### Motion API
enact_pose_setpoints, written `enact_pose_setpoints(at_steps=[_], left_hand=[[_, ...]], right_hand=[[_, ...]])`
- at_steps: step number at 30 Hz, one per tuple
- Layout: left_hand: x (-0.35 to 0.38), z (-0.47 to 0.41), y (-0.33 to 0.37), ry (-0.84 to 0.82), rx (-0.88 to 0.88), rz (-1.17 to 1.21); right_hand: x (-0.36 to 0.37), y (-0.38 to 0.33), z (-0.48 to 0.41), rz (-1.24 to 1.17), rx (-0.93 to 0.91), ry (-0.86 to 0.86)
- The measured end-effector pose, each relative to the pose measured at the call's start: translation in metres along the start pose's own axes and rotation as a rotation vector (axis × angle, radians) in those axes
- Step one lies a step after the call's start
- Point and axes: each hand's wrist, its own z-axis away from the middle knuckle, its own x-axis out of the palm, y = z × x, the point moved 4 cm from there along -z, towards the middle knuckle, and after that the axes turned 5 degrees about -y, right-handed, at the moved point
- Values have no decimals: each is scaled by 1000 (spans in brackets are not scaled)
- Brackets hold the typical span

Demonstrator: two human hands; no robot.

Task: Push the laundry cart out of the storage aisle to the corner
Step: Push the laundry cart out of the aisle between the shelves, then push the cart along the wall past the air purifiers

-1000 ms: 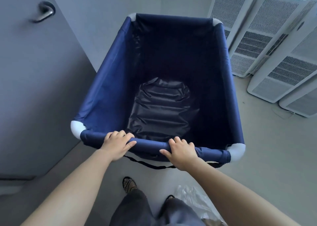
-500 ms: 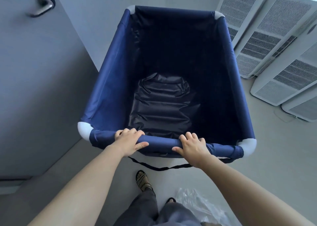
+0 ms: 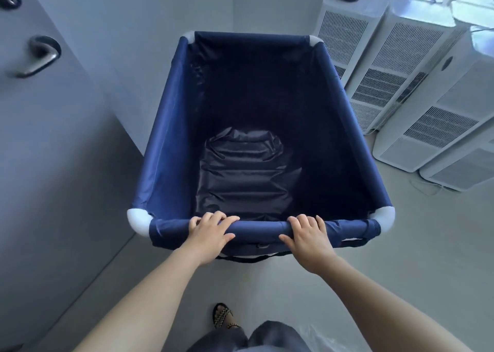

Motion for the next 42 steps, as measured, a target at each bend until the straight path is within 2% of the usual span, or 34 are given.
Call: enact_pose_setpoints(at_steps=[4, 9, 16, 24, 31, 42], left_hand=[[-7, -10, -9, 37, 51, -101], [-19, -30, -17, -9, 69, -51], [-34, -65, -25, 27, 78, -82], [-66, -127, -41, 62, 39, -93], [-103, -188, -49, 73, -76, -21], [-142, -261, -65, -19, -128, -57]], right_hand=[[-6, -2, -20, 42, 26, -79], [-13, 0, -44, 126, 61, -168], [-26, 9, -83, 118, 49, -185], [-54, 22, -151, 63, 18, -120], [-77, 37, -219, 79, -40, -110], [-99, 53, -301, 62, -85, -138]])
